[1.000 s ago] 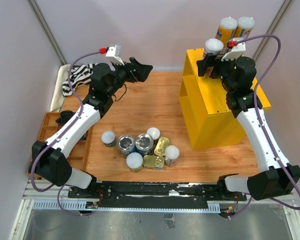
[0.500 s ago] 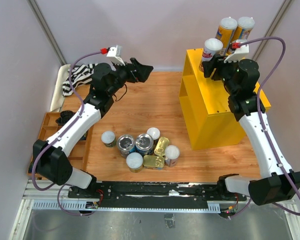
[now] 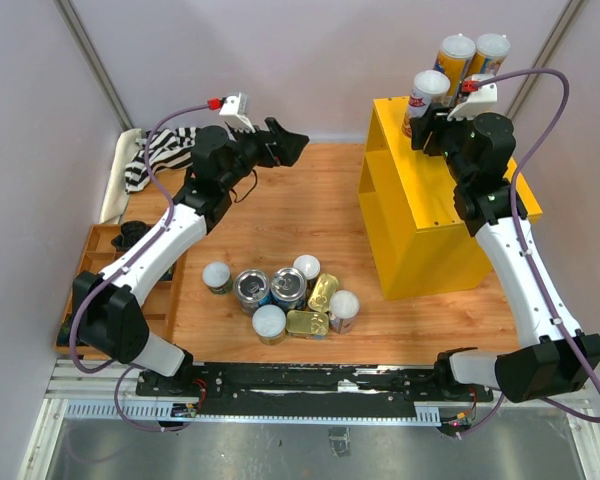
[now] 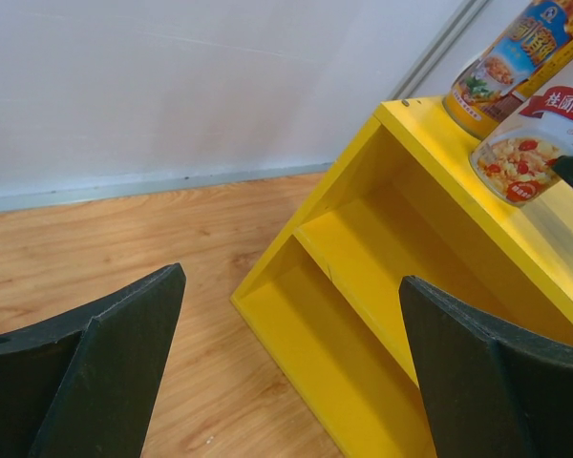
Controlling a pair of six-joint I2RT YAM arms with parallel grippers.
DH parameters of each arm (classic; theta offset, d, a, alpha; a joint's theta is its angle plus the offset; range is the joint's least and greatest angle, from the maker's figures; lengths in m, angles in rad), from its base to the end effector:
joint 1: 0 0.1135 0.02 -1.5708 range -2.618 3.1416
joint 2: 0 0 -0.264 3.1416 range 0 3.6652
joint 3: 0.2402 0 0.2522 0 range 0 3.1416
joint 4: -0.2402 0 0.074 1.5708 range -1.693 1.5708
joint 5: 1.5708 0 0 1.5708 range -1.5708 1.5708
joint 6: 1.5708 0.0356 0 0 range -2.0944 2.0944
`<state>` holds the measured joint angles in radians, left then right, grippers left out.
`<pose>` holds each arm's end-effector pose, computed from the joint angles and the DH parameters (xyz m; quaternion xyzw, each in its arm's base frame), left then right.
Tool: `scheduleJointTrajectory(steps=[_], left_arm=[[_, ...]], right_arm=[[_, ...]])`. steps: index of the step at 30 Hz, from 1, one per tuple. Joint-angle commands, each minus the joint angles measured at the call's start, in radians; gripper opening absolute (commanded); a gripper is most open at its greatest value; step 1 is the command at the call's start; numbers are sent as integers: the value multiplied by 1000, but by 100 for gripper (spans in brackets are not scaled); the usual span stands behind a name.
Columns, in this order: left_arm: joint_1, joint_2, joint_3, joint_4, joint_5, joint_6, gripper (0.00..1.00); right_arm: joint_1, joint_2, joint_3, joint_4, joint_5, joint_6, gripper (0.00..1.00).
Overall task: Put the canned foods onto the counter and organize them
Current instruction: Place the canned food on the counter.
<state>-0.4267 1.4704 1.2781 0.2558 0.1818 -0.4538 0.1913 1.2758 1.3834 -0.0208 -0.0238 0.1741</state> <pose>0.3198 -0.1525 0.3952 0.0570 0.6823 -0.3657 0.6305 0.2841 0.0559 0.4616 -0.0146 0.6756 0.1418 0.7233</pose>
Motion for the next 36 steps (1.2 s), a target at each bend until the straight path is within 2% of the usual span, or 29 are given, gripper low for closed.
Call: scheduleJointTrajectory(steps=[1, 19, 36], left_arm=[[9, 18, 32, 15, 14, -5, 100], [9, 59, 55, 28, 41, -26, 99], [9, 83, 67, 24, 39, -19, 99]], right_arm=[[-32, 12, 32, -18, 46, -35, 54], [-28, 98, 101, -27, -66, -8, 53], [-21, 202, 188, -38, -58, 5, 52]])
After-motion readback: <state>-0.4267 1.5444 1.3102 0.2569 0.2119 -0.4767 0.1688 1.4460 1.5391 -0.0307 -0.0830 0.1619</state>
